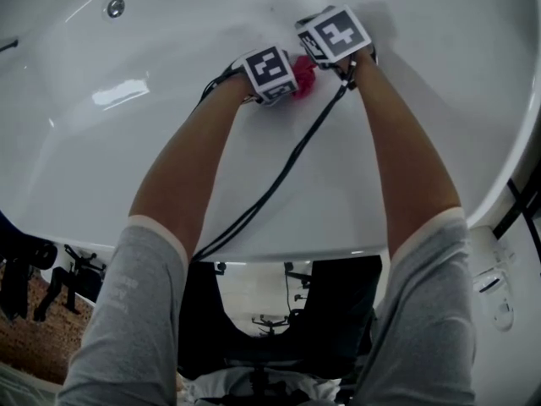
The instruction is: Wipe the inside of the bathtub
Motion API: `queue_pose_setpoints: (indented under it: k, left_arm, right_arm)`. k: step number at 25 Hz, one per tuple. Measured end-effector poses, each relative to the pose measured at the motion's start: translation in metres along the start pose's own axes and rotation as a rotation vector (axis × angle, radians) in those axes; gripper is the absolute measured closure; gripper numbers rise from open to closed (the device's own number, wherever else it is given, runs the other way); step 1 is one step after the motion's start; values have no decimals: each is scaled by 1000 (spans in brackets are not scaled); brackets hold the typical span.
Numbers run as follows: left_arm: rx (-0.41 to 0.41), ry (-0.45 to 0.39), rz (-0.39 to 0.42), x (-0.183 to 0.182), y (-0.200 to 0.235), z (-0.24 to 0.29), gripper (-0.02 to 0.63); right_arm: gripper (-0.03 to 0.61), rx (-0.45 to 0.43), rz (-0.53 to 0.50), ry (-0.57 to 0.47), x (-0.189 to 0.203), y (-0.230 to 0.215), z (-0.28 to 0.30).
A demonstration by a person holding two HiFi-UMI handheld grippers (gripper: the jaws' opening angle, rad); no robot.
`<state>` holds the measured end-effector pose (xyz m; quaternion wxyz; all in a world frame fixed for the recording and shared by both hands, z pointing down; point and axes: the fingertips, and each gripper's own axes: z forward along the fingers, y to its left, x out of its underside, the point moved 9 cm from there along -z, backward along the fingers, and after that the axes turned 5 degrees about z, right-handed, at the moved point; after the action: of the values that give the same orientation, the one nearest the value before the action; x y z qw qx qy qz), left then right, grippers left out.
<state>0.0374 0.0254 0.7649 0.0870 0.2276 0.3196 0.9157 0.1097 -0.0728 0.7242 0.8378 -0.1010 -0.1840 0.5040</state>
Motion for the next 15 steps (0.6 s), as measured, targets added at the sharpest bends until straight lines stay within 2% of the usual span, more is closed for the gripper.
queue_pose_setpoints:
  k: [4,6,9,11,14,15]
  left_arm:
    - [24,-43,83,-33,-4,11,540]
    - [43,-29,79,-31,-6,12,540]
    - [42,25,48,-10,-3,5,540]
    - [21,107,48,17,3,-3,540]
    - [-17,181,72,54,7,-12,540]
    - [-39,221,58,67,9,-15,540]
  right_arm:
    - [569,-8,60,-31,-2,-8,-3]
    - [569,-25,103,-53,-5,-9,-5]
    - [569,-42,133,-77,-12,-8,-8]
    - [569,-34,110,-73,-15,-7,-8]
    - [569,-29,94,-69,-16,-7,-4]
    - [569,-27,96,-68,-15,-7,-4]
